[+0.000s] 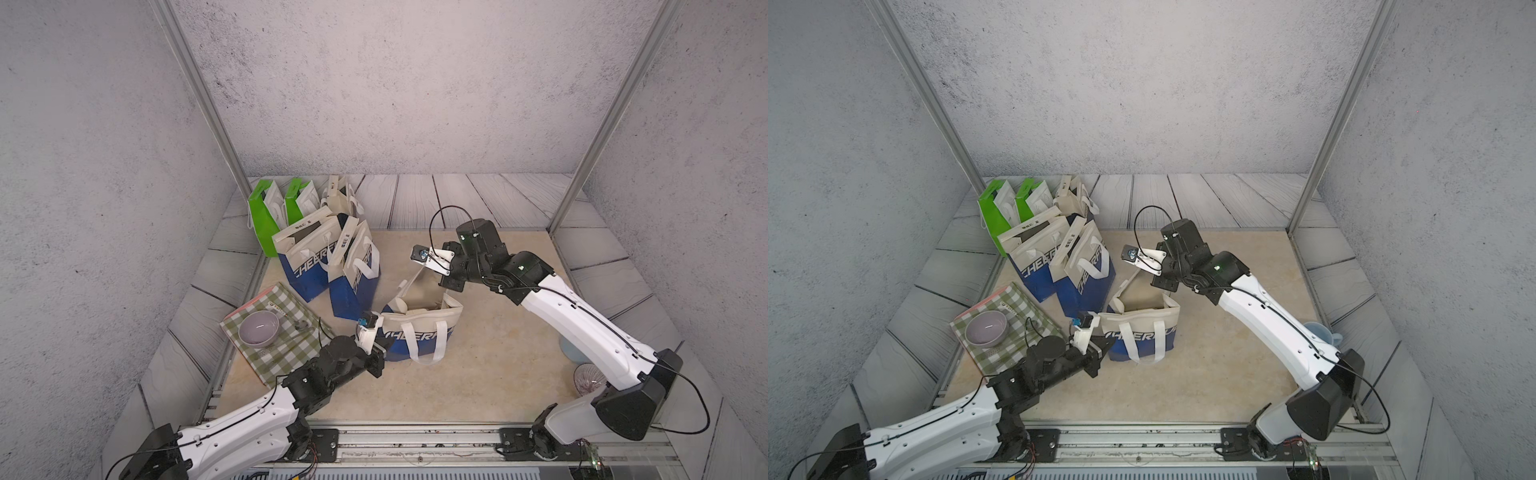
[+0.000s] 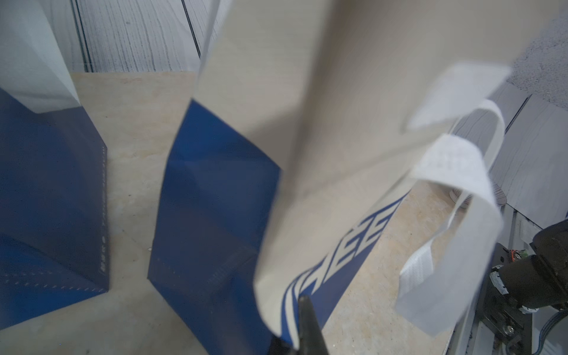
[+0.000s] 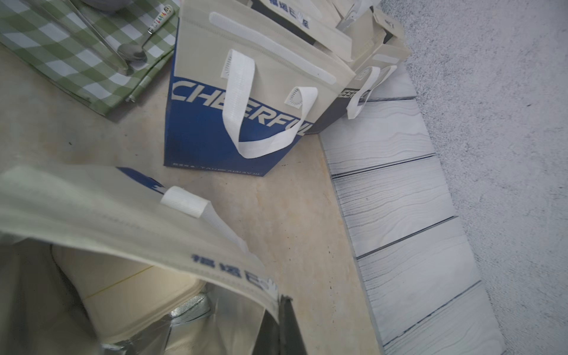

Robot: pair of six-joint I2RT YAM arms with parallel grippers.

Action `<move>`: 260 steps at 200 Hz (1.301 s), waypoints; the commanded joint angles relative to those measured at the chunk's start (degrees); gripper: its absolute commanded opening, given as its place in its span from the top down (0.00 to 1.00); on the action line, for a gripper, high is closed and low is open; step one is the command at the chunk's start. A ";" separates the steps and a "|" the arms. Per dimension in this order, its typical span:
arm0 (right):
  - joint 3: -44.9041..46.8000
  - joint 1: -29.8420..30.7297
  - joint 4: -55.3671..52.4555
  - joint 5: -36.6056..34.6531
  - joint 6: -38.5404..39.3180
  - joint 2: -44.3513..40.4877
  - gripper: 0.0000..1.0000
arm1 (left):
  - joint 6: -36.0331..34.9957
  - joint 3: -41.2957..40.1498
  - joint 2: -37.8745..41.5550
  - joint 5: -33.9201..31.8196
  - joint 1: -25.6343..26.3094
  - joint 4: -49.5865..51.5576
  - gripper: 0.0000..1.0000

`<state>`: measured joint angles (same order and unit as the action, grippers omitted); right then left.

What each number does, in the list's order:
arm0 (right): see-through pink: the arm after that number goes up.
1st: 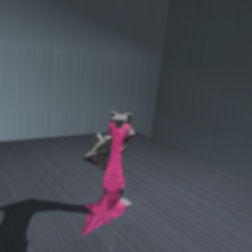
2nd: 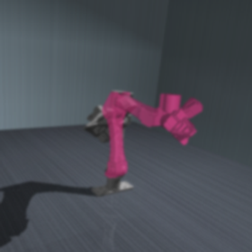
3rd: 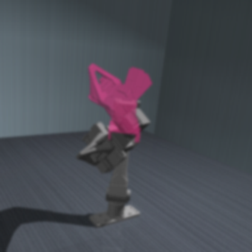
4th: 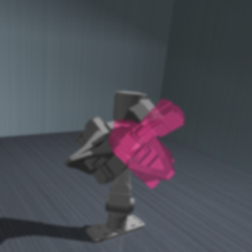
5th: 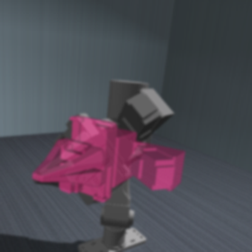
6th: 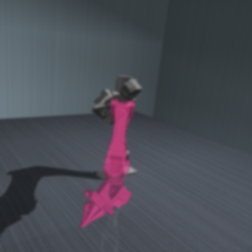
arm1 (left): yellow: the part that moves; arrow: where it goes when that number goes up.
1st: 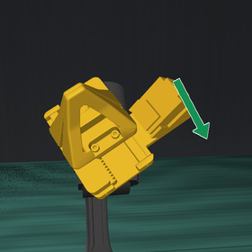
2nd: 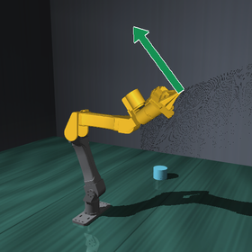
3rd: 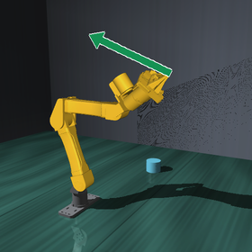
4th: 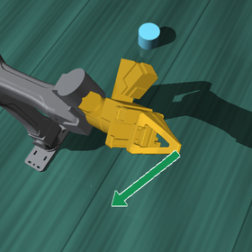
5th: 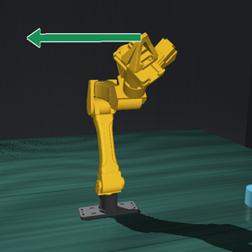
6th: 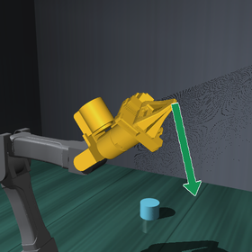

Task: Open the takeout bag
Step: Open the takeout bag at the center of the board, then move the takeout bag to the center of the board.

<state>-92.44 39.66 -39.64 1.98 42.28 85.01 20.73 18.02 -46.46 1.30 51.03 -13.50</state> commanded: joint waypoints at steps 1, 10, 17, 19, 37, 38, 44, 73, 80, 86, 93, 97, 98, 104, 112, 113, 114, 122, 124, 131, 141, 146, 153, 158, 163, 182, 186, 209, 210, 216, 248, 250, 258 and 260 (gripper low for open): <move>-3.63 -0.63 -0.34 0.04 3.00 0.33 1.00 | -0.53 -0.99 0.49 -0.58 0.13 3.20 1.00; -3.72 -0.71 -0.46 1.59 3.00 0.20 1.00 | -0.50 -0.97 0.43 -0.68 0.18 3.14 1.00; -3.38 -0.68 -0.17 2.57 2.92 0.15 1.00 | -0.45 -1.05 0.33 -0.75 0.16 2.97 1.00; -3.23 -0.71 -0.04 2.74 2.77 0.11 1.00 | -0.37 -1.03 0.27 -0.72 0.16 2.85 1.00; -1.80 -0.72 2.20 2.87 1.48 0.11 0.97 | -0.22 -0.98 -0.53 -1.55 0.19 1.43 1.00; -1.74 -0.72 2.28 2.82 1.39 0.09 0.97 | -0.19 -1.02 -0.59 -1.60 0.16 1.35 1.00; -1.35 -0.72 3.30 2.53 0.96 0.30 0.96 | -0.17 -1.00 -1.04 -1.67 0.17 0.61 1.00; -4.61 -1.32 4.61 2.49 -1.35 4.39 1.00 | 0.37 0.53 -4.16 -4.33 0.17 -1.81 1.00; -6.67 -1.49 3.52 2.82 -1.88 6.14 1.00 | 0.29 0.93 -4.96 -5.12 0.17 -2.64 1.00; -8.58 -1.60 2.65 3.23 -2.08 7.67 1.00 | 0.27 1.21 -5.72 -6.17 0.13 -3.20 1.00; -10.48 -1.60 2.06 3.45 -2.49 9.35 1.00 | 0.34 1.39 -6.68 -7.72 0.06 -3.92 1.00; -11.50 -1.65 1.91 3.55 -2.71 10.34 1.00 | 0.36 1.63 -7.23 -8.54 0.09 -4.23 1.00; -11.78 -1.62 1.83 3.60 -2.81 10.52 1.00 | 0.32 1.65 -7.41 -8.74 0.06 -4.24 1.00; -13.14 -1.60 1.65 3.86 -3.28 11.84 1.00 | 0.05 1.97 -8.09 -9.63 0.05 -4.57 1.00; -14.86 -1.69 1.90 4.23 -3.78 13.46 1.00 | -0.49 2.41 -8.86 -10.74 -0.01 -5.02 1.00; -14.96 -1.64 1.92 4.24 -3.83 13.66 1.00 | -0.50 2.43 -8.93 -10.85 -0.03 -5.08 1.00; -15.18 -1.67 2.01 4.30 -3.89 13.85 1.00 | -0.55 2.45 -9.05 -11.00 -0.08 -5.15 1.00; -16.85 -1.69 2.27 4.80 -4.26 15.51 1.00 | -0.86 2.73 -9.73 -12.09 -0.17 -5.58 1.00; -17.30 -1.69 2.24 5.03 -4.32 15.99 1.00 | -0.87 2.83 -9.84 -12.32 -0.21 -5.60 1.00; -19.32 -1.67 1.77 5.51 -4.70 17.67 1.00 | -1.25 3.13 -10.28 -13.14 -0.38 -5.58 1.00; -22.59 -1.69 1.28 5.84 -5.35 20.21 1.00 | -2.01 3.46 -10.44 -14.20 -0.66 -5.61 1.00; -24.27 -1.69 1.22 5.77 -5.91 21.39 1.00 | -2.09 3.58 -10.53 -15.07 -0.88 -5.49 1.00; -25.99 -1.69 1.27 5.63 -6.35 22.65 1.00 | -2.25 3.79 -10.51 -15.72 -1.20 -5.24 0.92; -27.46 -1.65 1.43 5.71 -6.70 23.76 1.00 | -2.48 4.03 -10.49 -15.93 -1.40 -4.97 0.84; -28.78 -1.69 1.61 5.67 -7.12 24.75 1.00 | -2.91 4.28 -10.42 -15.98 -1.68 -4.64 0.72; -33.52 -1.69 2.48 6.34 -8.09 28.37 1.00 | -4.05 5.08 -9.98 -17.13 -2.43 -2.93 0.48; -34.33 -1.66 2.72 6.52 -8.22 29.14 1.00 | -4.38 5.15 -9.77 -17.36 -2.47 -2.68 0.44; -37.45 -1.61 2.70 7.70 -9.12 32.22 0.71 | -4.81 5.53 -8.21 -18.98 -3.05 0.12 0.32; -37.50 -1.61 2.71 7.74 -9.22 32.27 0.69 | -4.82 5.58 -8.12 -18.97 -3.09 0.30 0.32; -37.19 -1.67 3.03 8.01 -9.81 32.29 0.60 | -5.06 5.53 -7.51 -19.06 -3.12 1.16 0.31; -30.62 -1.62 5.75 8.90 -12.88 27.60 0.46 | -5.74 4.84 -3.91 -21.05 -3.68 3.87 0.29; -29.82 -1.61 6.05 8.78 -13.16 26.99 0.46 | -5.84 4.77 -3.66 -21.33 -3.70 4.04 0.29; -26.74 -1.60 7.50 7.90 -14.22 24.32 0.46 | -6.19 4.74 -2.86 -22.38 -3.92 4.62 0.29; -25.97 -1.60 7.94 7.66 -14.50 23.51 0.46 | -6.29 4.74 -2.68 -22.70 -3.96 4.80 0.29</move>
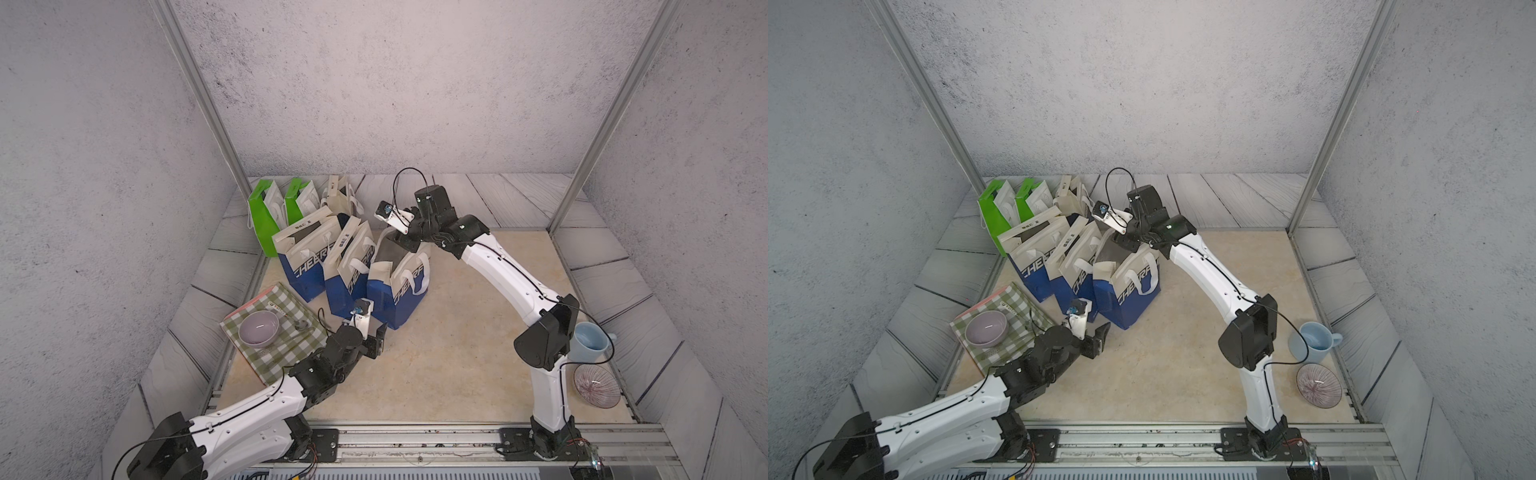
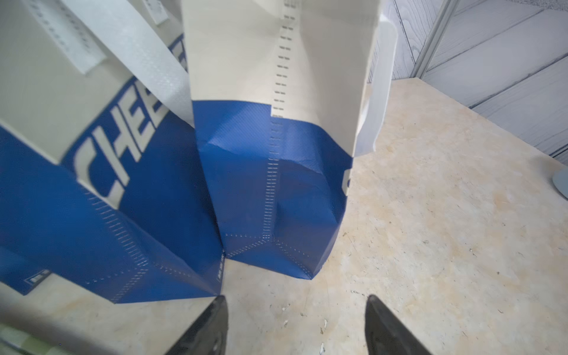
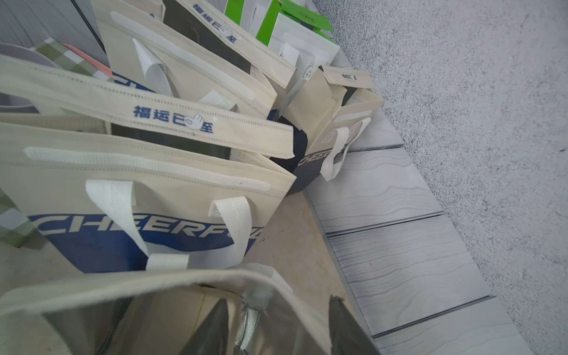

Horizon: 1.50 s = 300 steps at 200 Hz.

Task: Open the takeout bag
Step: Move the takeout bag to the center of the board, then reset both arms

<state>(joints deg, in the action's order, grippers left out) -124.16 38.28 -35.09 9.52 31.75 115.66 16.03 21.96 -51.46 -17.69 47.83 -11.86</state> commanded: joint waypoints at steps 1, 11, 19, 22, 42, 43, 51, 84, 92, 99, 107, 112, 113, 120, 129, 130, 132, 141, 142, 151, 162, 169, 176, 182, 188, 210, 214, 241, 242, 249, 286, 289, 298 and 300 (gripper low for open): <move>6.29 -0.23 3.60 0.04 -4.10 -7.52 0.46 | -1.69 0.85 2.46 -3.90 -0.84 3.33 0.29; 11.18 -0.25 5.97 -0.62 -5.72 -11.83 0.46 | -2.33 0.92 3.64 -5.75 -1.05 4.00 0.28; 15.19 -0.23 8.41 -1.09 -7.78 -15.83 0.45 | -3.08 0.81 4.52 -7.74 -1.27 4.16 0.26; 17.11 -0.23 9.32 -1.58 -8.64 -17.56 0.45 | -3.55 0.83 4.86 -8.73 -1.30 4.20 0.25; 30.08 -0.29 16.19 -5.47 -14.38 -29.20 0.43 | -6.51 1.24 7.05 -15.82 -2.07 4.35 0.19; 31.02 -0.30 16.72 -5.69 -14.58 -29.76 0.43 | -6.75 1.20 7.15 -16.07 -2.19 4.28 0.19; 37.21 -0.31 20.28 -8.18 -16.63 -34.78 0.39 | -7.95 1.16 7.89 -18.70 -2.83 3.59 0.13; 58.52 -1.74 27.32 -20.30 -25.53 -51.20 0.33 | -10.45 -1.12 9.11 -23.16 -8.70 -3.31 0.08; 62.79 -2.41 27.73 -23.62 -27.68 -53.82 0.33 | -10.41 -1.29 8.64 -22.68 -10.97 -4.26 0.08; 66.53 -3.17 28.40 -26.42 -29.20 -55.86 0.33 | -10.72 -1.29 8.17 -21.80 -12.65 -4.74 0.08; 70.53 -4.23 29.13 -29.65 -30.65 -58.04 0.33 | -11.56 -1.14 7.52 -21.65 -14.19 -5.14 0.08; 72.61 -4.76 29.24 -31.77 -31.41 -59.15 0.33 | -11.82 -1.27 7.07 -22.28 -15.02 -5.40 0.08; 72.98 -4.82 29.22 -32.20 -31.58 -59.41 0.33 | -11.95 -1.33 6.90 -22.29 -15.21 -5.47 0.08; 75.68 -5.74 29.20 -35.14 -32.63 -60.69 0.33 | -13.20 -1.75 6.00 -22.69 -16.21 -7.12 0.08; 78.96 -7.20 30.02 -38.11 -33.66 -62.02 0.33 | -15.31 -2.45 4.79 -23.23 -17.38 -9.47 0.08; 79.37 -7.36 30.23 -38.36 -33.71 -62.12 0.33 | -15.49 -2.54 4.61 -23.25 -17.49 -9.75 0.08; 80.27 -7.74 30.60 -38.90 -33.80 -62.35 0.33 | -15.90 -2.66 4.37 -23.15 -17.84 -10.16 0.08; 83.59 -9.21 32.22 -41.38 -33.96 -62.89 0.33 | -17.06 -3.56 2.89 -22.68 -19.59 -11.95 0.08; 83.88 -9.33 32.42 -41.66 -33.95 -62.91 0.33 | -17.12 -3.66 2.74 -22.66 -19.78 -12.13 0.08; 86.86 -10.80 33.94 -43.62 -33.99 -62.84 0.33 | -18.12 -4.35 1.34 -22.65 -21.31 -13.44 0.08; 90.16 -12.83 36.42 -45.31 -34.72 -62.05 0.33 | -19.05 -5.92 -0.80 -20.86 -23.47 -16.28 0.08; 92.09 -14.59 38.09 -45.46 -35.85 -61.15 0.33 | -19.36 -6.53 -2.53 -19.05 -25.11 -17.72 0.09; 93.91 -16.39 40.00 -45.17 -37.03 -60.06 0.33 | -18.97 -6.53 -4.50 -18.05 -26.72 -18.18 0.09; 95.24 -17.99 41.97 -44.84 -38.12 -58.99 0.33 | -18.44 -6.44 -6.60 -17.19 -28.16 -18.69 0.09; 96.26 -19.62 43.58 -44.11 -38.79 -57.79 0.33 | -17.88 -6.41 -8.58 -16.16 -29.75 -19.60 0.09; 99.39 -25.27 51.89 -41.35 -41.33 -52.00 0.33 | -17.46 -4.48 -14.49 -12.54 -33.50 -21.72 0.10; 99.85 -26.34 53.26 -40.28 -41.89 -50.94 0.33 | -17.40 -3.73 -14.91 -10.65 -34.20 -20.82 0.10; 102.73 -31.48 66.99 -38.53 -42.49 -43.13 0.32 | -17.30 -1.75 -19.59 -4.52 -38.04 -23.83 0.13; 102.54 -31.54 66.73 -38.53 -42.70 -43.05 0.32 | -17.33 -1.75 -19.75 -4.23 -38.15 -24.09 0.13; 101.79 -32.56 66.46 -36.90 -43.18 -42.26 0.32 | -17.16 -1.44 -20.96 -2.98 -39.10 -25.56 0.13; 99.99 -37.15 75.14 -31.80 -42.26 -33.32 0.32 | -16.03 0.37 -26.96 7.04 -44.37 -30.05 0.17; 100.15 -37.49 76.54 -31.24 -42.07 -32.61 0.32 | -15.89 -0.31 -28.37 7.59 -44.71 -33.01 0.17; 99.61 -37.50 75.46 -27.88 -40.66 -32.59 0.32 | -15.23 -1.29 -34.09 8.35 -45.78 -40.06 0.16; 99.28 -37.54 74.47 -27.25 -40.48 -32.62 0.32 | -15.20 -1.23 -35.58 8.61 -45.92 -41.66 0.16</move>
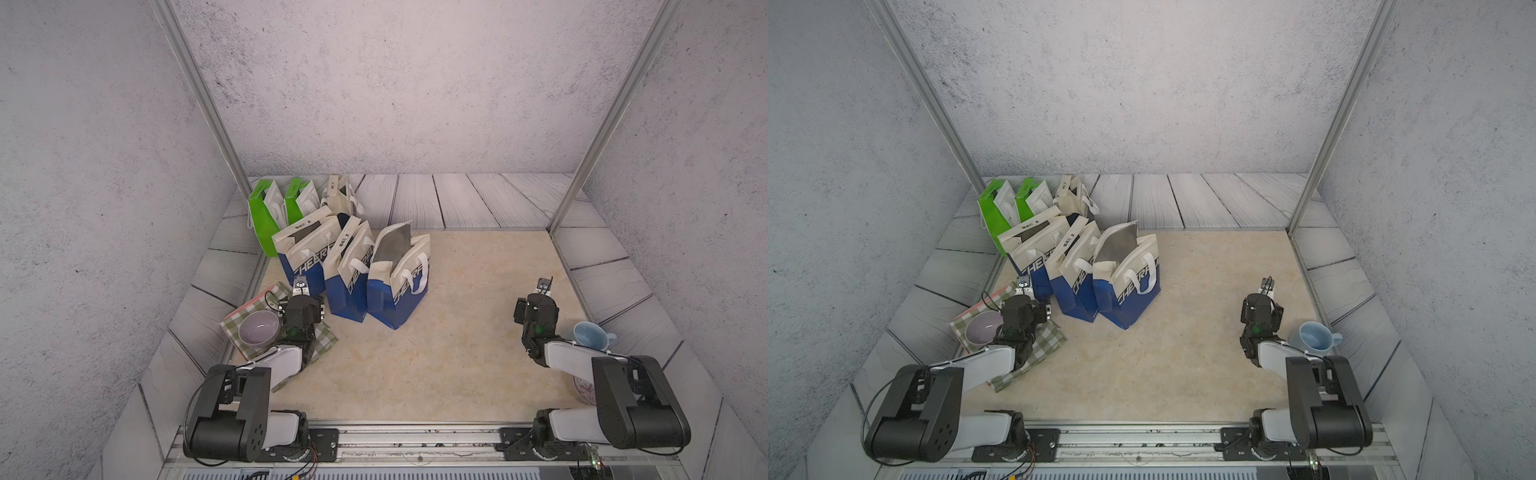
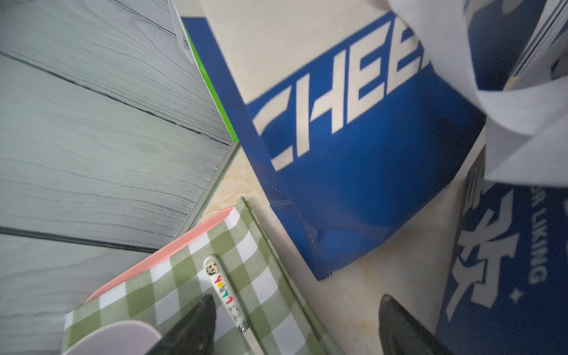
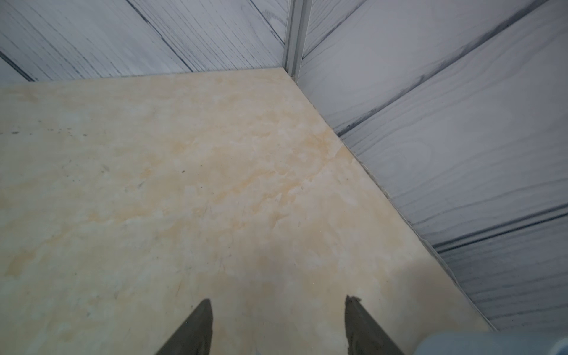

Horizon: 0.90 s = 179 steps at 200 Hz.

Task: Open the takeout bag
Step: Reset both arms

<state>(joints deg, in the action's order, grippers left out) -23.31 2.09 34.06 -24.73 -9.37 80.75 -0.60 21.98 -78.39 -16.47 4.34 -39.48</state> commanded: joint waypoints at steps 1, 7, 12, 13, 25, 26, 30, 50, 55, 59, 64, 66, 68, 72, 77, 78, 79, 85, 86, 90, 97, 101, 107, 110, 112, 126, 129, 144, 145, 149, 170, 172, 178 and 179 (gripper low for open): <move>-1.70 -1.32 5.05 7.30 0.69 2.34 0.33 | 1.41 -1.24 -9.25 7.62 -2.46 -14.92 0.17; -1.48 -1.35 6.56 8.44 1.41 3.16 0.34 | 0.27 -1.00 -12.36 8.64 -2.54 -20.24 0.17; -0.80 -1.38 8.21 9.15 1.89 3.71 0.34 | -0.15 -0.19 -11.93 9.44 -2.54 -18.27 0.18; -0.70 -1.34 8.30 9.20 1.94 3.75 0.34 | -0.04 0.08 -11.60 9.57 -2.52 -17.03 0.18; 1.97 -1.34 15.93 9.02 2.09 6.44 0.34 | 0.55 3.28 -7.92 10.83 -2.68 -3.64 0.19; 2.18 -1.27 16.64 9.01 2.26 6.66 0.33 | 0.53 3.18 -8.09 10.84 -2.76 -4.14 0.19; 2.74 -1.05 18.83 9.00 2.60 7.25 0.33 | 0.45 2.50 -9.24 10.76 -2.84 -7.31 0.19; -0.20 -1.08 10.87 9.55 2.12 5.93 0.32 | 0.71 2.33 -10.55 10.68 -2.99 -10.11 0.19; -1.20 -1.09 10.13 10.35 2.68 6.75 0.32 | 1.28 3.72 -9.93 10.28 -3.14 -6.70 0.17; -1.88 -1.08 9.49 10.80 3.08 7.15 0.31 | 1.66 4.99 -9.41 10.35 -3.28 -3.21 0.03; -2.08 -1.03 8.92 10.91 3.05 7.11 0.31 | 1.89 5.23 -9.27 11.99 -3.88 -1.85 0.00; -2.13 -1.10 8.63 11.10 3.00 6.96 0.31 | 1.96 5.02 -9.42 12.49 -4.14 -2.53 0.00; -2.21 -1.12 8.25 11.04 2.85 6.87 0.31 | 2.06 4.83 -9.66 12.97 -4.38 -3.28 0.00; -2.26 -1.11 8.16 10.97 2.91 6.82 0.31 | 2.09 4.63 -10.00 13.55 -4.68 -4.45 0.00; -2.06 -1.11 8.76 11.02 2.99 7.10 0.30 | 2.05 4.36 -10.26 13.74 -4.82 -5.29 0.00; -2.12 -1.11 8.80 11.02 3.01 7.12 0.30 | 2.07 4.33 -10.28 13.74 -4.85 -5.36 0.00; -2.10 -1.12 8.86 11.02 2.98 7.13 0.30 | 2.08 4.27 -10.28 13.79 -4.81 -5.44 0.00; -2.15 -1.10 8.37 11.02 2.97 6.98 0.29 | 2.02 4.32 -10.08 13.90 -4.87 -5.20 0.00; -2.21 -1.07 8.29 10.98 2.96 6.97 0.29 | 2.06 4.35 -10.06 13.91 -4.87 -5.09 0.00; -2.22 -1.11 8.17 11.01 2.91 6.87 0.28 | 2.02 4.59 -9.83 13.92 -4.87 -4.43 0.00; -2.10 -1.08 8.77 11.06 3.09 7.04 0.24 | 1.88 4.89 -9.20 14.03 -4.87 -2.55 0.00; -1.97 -1.12 8.87 11.03 3.08 6.85 0.20 | 1.91 4.85 -9.04 14.01 -4.82 -2.33 0.00; -1.68 -1.04 8.96 11.15 3.05 6.49 0.01 | 1.91 4.59 -9.35 14.08 -4.85 -3.52 0.00; -1.53 -1.03 9.21 11.16 3.04 6.51 0.01 | 1.87 4.51 -9.47 14.03 -4.82 -3.90 0.00; -1.53 -1.05 9.32 11.18 3.08 6.52 0.01 | 1.91 4.49 -9.49 13.93 -4.85 -3.99 0.00; -1.47 -1.00 9.40 11.11 3.17 6.50 0.01 | 2.09 4.89 -9.17 13.83 -4.87 -2.70 0.00; -1.47 -1.03 9.43 11.03 3.15 6.52 0.01 | 2.04 4.91 -9.15 13.79 -4.82 -2.61 0.00; -1.47 -0.94 9.44 11.02 3.14 6.51 0.01 | 2.04 4.79 -9.24 13.81 -4.86 -2.83 0.00; -1.43 -0.94 9.40 11.02 3.17 6.48 0.01 | 2.07 4.77 -9.19 13.82 -4.87 -2.81 0.00; -1.47 -0.94 9.43 11.02 3.15 6.52 0.01 | 2.07 4.84 -9.23 13.76 -4.87 -2.81 0.00; -1.47 -0.96 9.43 10.98 3.17 6.52 0.01 | 2.06 4.83 -9.26 13.74 -4.87 -2.82 0.00; -1.52 -0.95 9.37 11.05 3.16 6.52 0.01 | 2.04 4.83 -9.24 13.74 -4.87 -2.80 0.00; -1.49 -0.94 9.44 11.02 3.15 6.55 0.01 | 2.02 4.83 -9.24 13.75 -4.87 -2.87 0.00; -1.48 -0.94 9.35 11.02 3.18 6.54 0.01 | 2.01 4.83 -9.24 13.75 -4.87 -2.88 0.00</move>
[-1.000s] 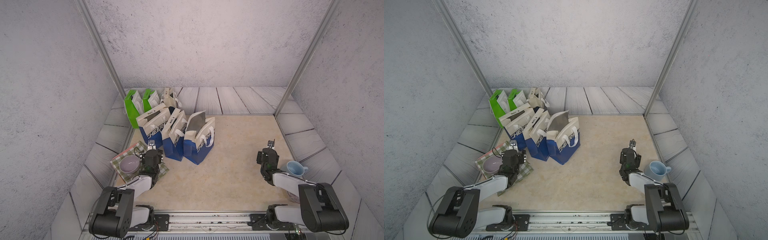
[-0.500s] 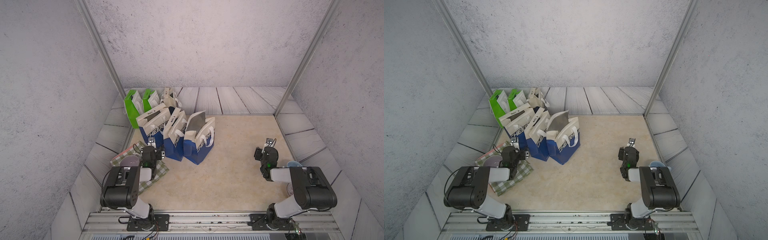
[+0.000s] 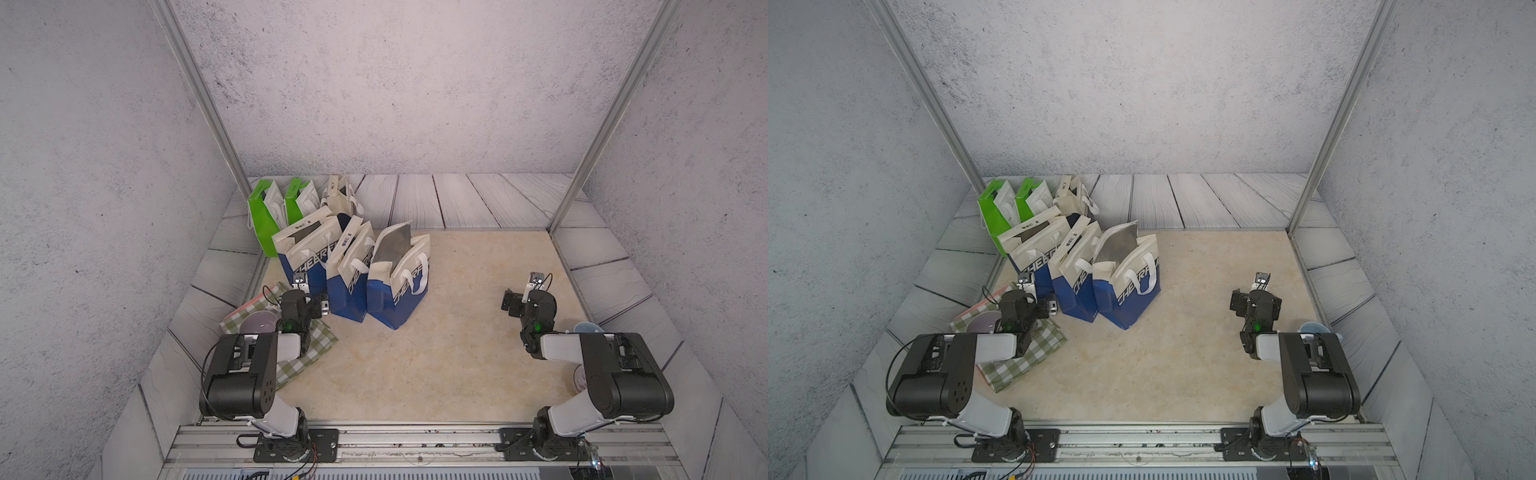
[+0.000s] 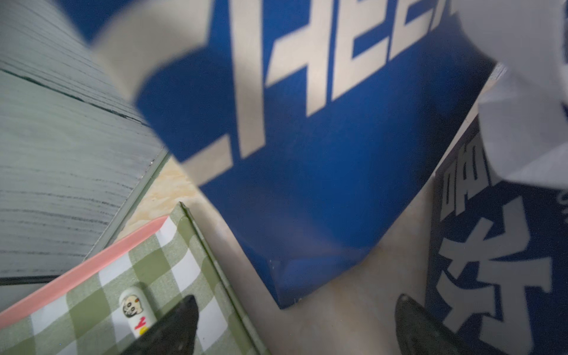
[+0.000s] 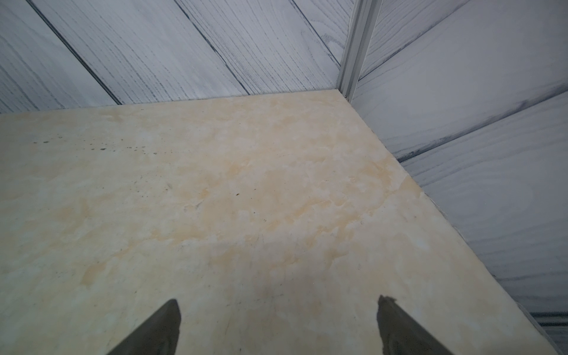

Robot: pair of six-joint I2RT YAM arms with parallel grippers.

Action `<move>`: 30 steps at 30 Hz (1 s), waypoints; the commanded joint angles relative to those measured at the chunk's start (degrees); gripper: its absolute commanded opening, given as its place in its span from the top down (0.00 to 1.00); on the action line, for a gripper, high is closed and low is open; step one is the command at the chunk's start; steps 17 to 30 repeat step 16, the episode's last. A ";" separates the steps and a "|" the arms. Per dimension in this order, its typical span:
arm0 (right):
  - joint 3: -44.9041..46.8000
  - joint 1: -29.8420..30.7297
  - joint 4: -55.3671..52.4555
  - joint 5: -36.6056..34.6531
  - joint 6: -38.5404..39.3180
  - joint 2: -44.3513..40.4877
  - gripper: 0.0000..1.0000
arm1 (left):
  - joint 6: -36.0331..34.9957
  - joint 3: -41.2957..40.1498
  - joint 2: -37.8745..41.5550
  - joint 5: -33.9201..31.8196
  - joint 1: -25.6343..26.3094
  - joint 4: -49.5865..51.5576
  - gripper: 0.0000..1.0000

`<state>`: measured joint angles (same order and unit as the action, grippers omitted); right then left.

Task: Open the takeout bag
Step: Reset both arms

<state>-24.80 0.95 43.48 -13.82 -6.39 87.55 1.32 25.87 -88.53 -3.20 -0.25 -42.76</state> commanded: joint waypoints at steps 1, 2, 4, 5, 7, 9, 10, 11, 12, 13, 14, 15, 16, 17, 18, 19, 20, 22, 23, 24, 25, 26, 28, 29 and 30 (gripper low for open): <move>0.01 0.19 -0.11 0.07 0.23 -0.31 0.01 | 0.13 0.94 0.90 0.48 -0.28 0.40 0.00; -0.03 0.20 -0.09 0.05 0.17 -0.26 0.01 | 0.09 0.96 0.89 0.50 -0.27 0.40 0.00; -0.08 0.19 -0.07 0.03 0.23 -0.20 0.01 | 0.13 0.94 0.90 0.53 -0.26 0.41 0.00; -0.08 0.19 -0.19 0.03 0.22 -0.24 0.01 | 0.12 0.94 0.90 0.50 -0.26 0.43 0.00; -0.85 0.45 -1.25 0.20 0.70 0.15 0.01 | 0.15 0.94 0.90 0.51 -0.27 0.41 0.00; -1.83 0.79 -2.42 0.82 1.41 0.69 0.01 | 0.10 0.94 0.89 0.54 -0.25 0.47 0.00; -1.83 0.83 -2.43 0.83 1.59 0.69 0.01 | 0.15 0.94 0.90 0.54 -0.28 0.41 0.00; -1.88 0.82 -2.52 0.83 1.53 0.77 0.01 | 0.17 0.94 0.90 0.52 -0.28 0.40 0.00; -1.98 0.85 -2.70 0.82 1.46 0.78 0.01 | 0.16 0.96 0.90 0.51 -0.28 0.44 0.00; -1.85 0.86 -2.41 0.82 1.47 0.76 0.01 | 0.15 0.95 0.89 0.56 -0.26 0.42 0.00; -1.31 0.83 -1.39 0.88 1.59 0.49 0.01 | 0.10 0.94 0.90 0.56 -0.26 0.44 0.00; -0.80 0.83 -1.28 1.21 1.58 -0.08 0.01 | 0.15 0.94 0.90 0.52 -0.25 0.40 0.00; -0.89 0.82 -1.26 1.12 1.58 0.11 0.01 | 0.16 0.94 0.90 0.48 -0.28 0.46 0.00; -0.89 0.82 -1.26 1.12 1.58 0.11 0.01 | 0.16 0.94 0.90 0.48 -0.28 0.46 0.00; -0.89 0.82 -1.26 1.12 1.58 0.11 0.01 | 0.16 0.94 0.90 0.48 -0.28 0.46 0.00; -0.89 0.82 -1.26 1.12 1.58 0.11 0.01 | 0.16 0.94 0.90 0.48 -0.28 0.46 0.00; -0.89 0.82 -1.26 1.12 1.58 0.11 0.01 | 0.16 0.94 0.90 0.48 -0.28 0.46 0.00; -0.89 0.82 -1.26 1.12 1.58 0.11 0.01 | 0.16 0.94 0.90 0.48 -0.28 0.46 0.00; -0.89 0.82 -1.26 1.12 1.58 0.11 0.01 | 0.16 0.94 0.90 0.48 -0.28 0.46 0.00; -0.89 0.82 -1.26 1.12 1.58 0.11 0.01 | 0.16 0.94 0.90 0.48 -0.28 0.46 0.00; -0.89 0.82 -1.26 1.12 1.58 0.11 0.01 | 0.16 0.94 0.90 0.48 -0.28 0.46 0.00; -0.89 0.82 -1.26 1.12 1.58 0.11 0.01 | 0.16 0.94 0.90 0.48 -0.28 0.46 0.00; -0.89 0.82 -1.26 1.12 1.58 0.11 0.01 | 0.16 0.94 0.90 0.48 -0.28 0.46 0.00; -0.89 0.82 -1.26 1.12 1.58 0.11 0.01 | 0.16 0.94 0.90 0.48 -0.28 0.46 0.00; -0.89 0.82 -1.26 1.12 1.58 0.11 0.01 | 0.16 0.94 0.90 0.48 -0.28 0.46 0.00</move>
